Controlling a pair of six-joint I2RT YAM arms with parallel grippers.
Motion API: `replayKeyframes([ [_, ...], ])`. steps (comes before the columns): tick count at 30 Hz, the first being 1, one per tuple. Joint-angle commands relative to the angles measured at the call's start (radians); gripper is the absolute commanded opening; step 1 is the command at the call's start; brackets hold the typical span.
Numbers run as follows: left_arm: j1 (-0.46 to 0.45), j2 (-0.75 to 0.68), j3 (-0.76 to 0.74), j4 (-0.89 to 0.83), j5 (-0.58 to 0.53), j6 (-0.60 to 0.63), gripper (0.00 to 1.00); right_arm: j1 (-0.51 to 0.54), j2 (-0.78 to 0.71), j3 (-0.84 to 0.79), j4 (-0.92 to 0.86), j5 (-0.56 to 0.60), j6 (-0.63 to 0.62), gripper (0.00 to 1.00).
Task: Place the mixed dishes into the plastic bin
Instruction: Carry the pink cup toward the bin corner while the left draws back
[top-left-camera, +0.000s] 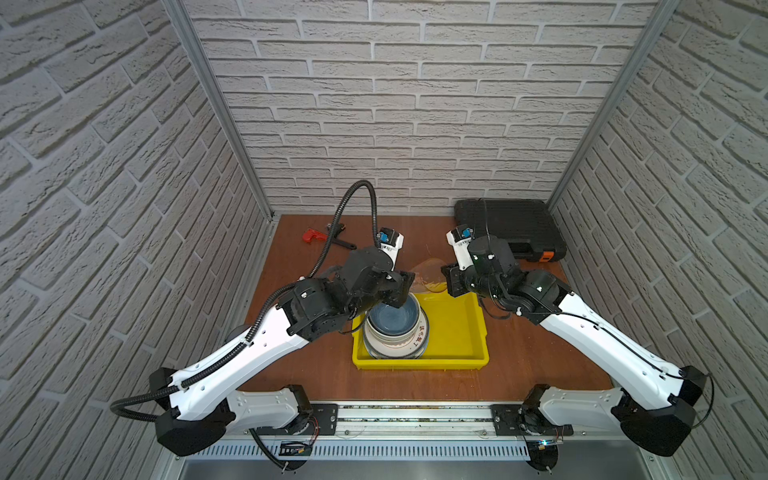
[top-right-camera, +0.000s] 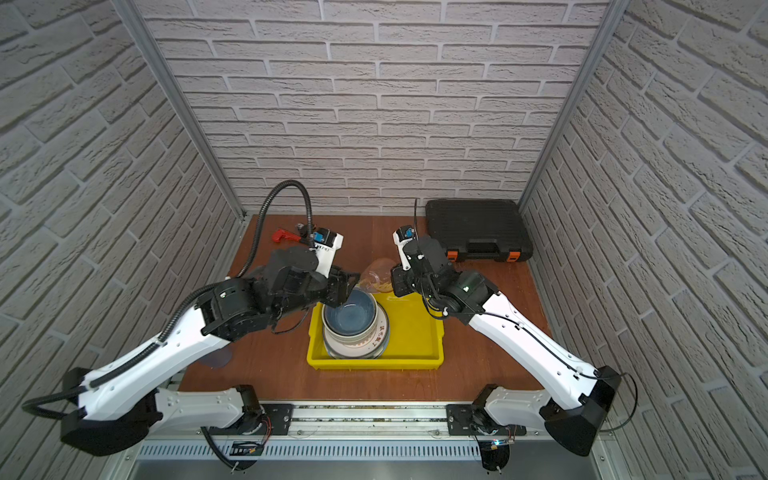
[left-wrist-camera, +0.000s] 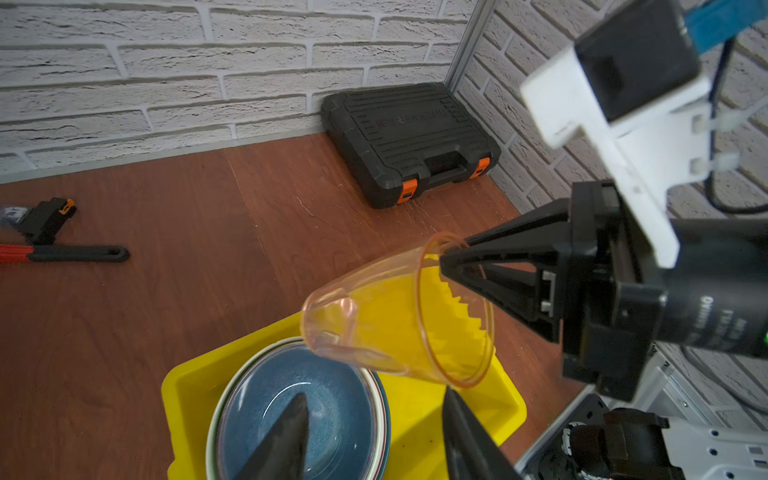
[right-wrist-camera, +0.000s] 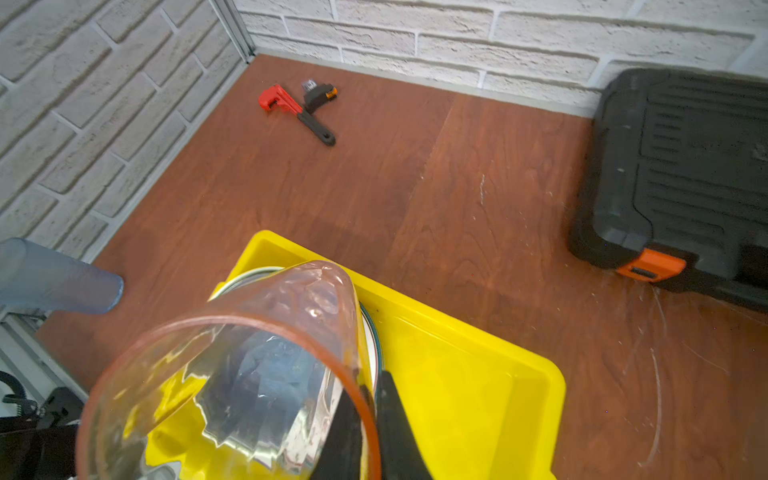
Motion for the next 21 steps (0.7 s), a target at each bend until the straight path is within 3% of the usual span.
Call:
replayKeyframes([
  [1, 0.036, -0.066, -0.042, -0.017, -0.018, -0.032, 0.55, -0.023, -0.057, 0.000, -0.044, 0.054, -0.023, 0.06],
  [5, 0.083, -0.133, -0.081, -0.070, -0.018, -0.055, 0.57, -0.066, -0.062, 0.009, -0.133, 0.064, -0.060, 0.06],
  [12, 0.160, -0.236, -0.141, -0.142, -0.016, -0.091, 0.60, -0.162, -0.015, 0.012, -0.264, -0.035, -0.131, 0.06],
  [21, 0.188, -0.254, -0.159, -0.189, -0.011, -0.111, 0.64, -0.199, 0.081, -0.013, -0.273, -0.036, -0.154, 0.06],
])
